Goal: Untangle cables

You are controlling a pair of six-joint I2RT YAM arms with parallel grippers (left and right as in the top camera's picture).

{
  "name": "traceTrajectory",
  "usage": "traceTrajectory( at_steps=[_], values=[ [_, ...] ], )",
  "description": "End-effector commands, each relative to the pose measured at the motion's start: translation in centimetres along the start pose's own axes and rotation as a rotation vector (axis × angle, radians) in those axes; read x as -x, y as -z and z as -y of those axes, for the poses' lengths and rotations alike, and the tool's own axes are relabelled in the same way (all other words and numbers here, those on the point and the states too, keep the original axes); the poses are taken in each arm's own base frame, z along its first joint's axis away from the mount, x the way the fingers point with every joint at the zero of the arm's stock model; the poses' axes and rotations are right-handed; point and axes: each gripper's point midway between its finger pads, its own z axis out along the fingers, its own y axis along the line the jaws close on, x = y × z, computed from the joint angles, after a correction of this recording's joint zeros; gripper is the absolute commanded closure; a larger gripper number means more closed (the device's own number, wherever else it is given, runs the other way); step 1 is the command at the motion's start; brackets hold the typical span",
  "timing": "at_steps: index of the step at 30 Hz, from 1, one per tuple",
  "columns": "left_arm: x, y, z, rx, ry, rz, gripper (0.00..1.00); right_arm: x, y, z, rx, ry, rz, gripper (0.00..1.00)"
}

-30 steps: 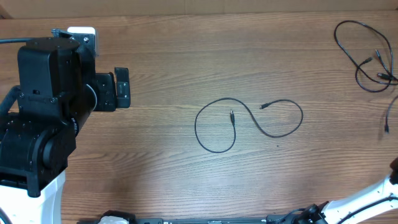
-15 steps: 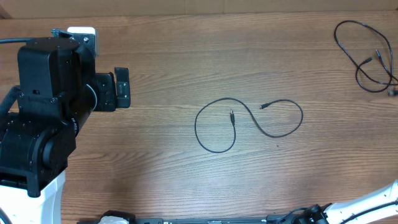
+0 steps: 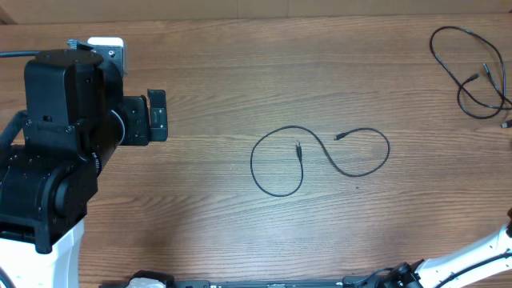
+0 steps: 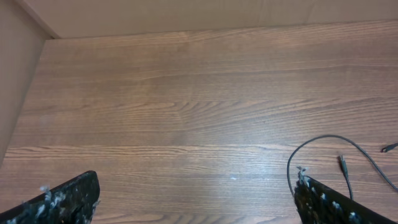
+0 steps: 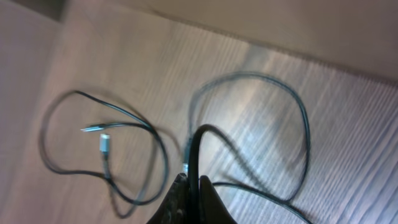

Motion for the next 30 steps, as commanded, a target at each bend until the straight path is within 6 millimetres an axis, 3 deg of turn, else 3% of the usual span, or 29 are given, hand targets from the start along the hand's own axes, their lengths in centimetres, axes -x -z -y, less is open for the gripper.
traceTrajectory(
  at_steps=[1, 6, 7, 8, 12, 14, 16, 17, 20, 25, 30],
  values=[
    [0.3, 0.3, 0.2, -0.015, -0.008, 0.013, 0.00, -1.5, -1.7, 1.2, -0.019, -0.025, -0.025, 0.96],
    [0.1, 0.3, 0.2, -0.015, 0.002, 0.007, 0.00, -1.9, -2.0, 1.4, -0.022, -0.028, -0.034, 0.96],
    [0.1, 0.3, 0.2, -0.014, 0.001, 0.005, 0.00, -1.9, -2.0, 1.4, -0.023, -0.030, -0.037, 0.71],
    [0.1, 0.3, 0.2, -0.014, 0.001, 0.005, 0.00, -2.0, -2.0, 1.5, -0.025, -0.045, -0.039, 0.00],
    [0.1, 0.3, 0.2, -0.014, 0.001, 0.005, 0.00, -1.5, -0.5, -0.2, 0.085, -0.091, -0.055, 0.00],
    [0.1, 0.3, 0.2, -0.014, 0.001, 0.006, 0.00, -0.5, 1.6, -1.5, 0.117, -0.067, -0.019, 0.00],
    [0.1, 0.3, 0.2, -0.014, 0.001, 0.005, 0.01, 0.6, 4.2, -3.3, 0.144, -0.034, 0.034, 0.00],
    [0.1, 0.3, 0.2, -0.014, 0.001, 0.005, 0.00, 1.5, 7.8, -5.9, 0.182, 0.011, 0.102, 0.00],
    [0.1, 0.3, 0.2, -0.014, 0.001, 0.005, 0.00, 1.6, 13.1, -10.4, 0.281, 0.109, 0.173, 0.00],
    [0.2, 0.3, 0.2, -0.014, 0.002, 0.008, 0.00, -1.5, 19.7, -16.8, 0.386, 0.247, 0.217, 0.00],
    [0.2, 0.3, 0.2, -0.014, 0.002, 0.009, 0.00, -7.9, 23.4, -22.6, 0.473, 0.425, 0.171, 0.00]
  ],
)
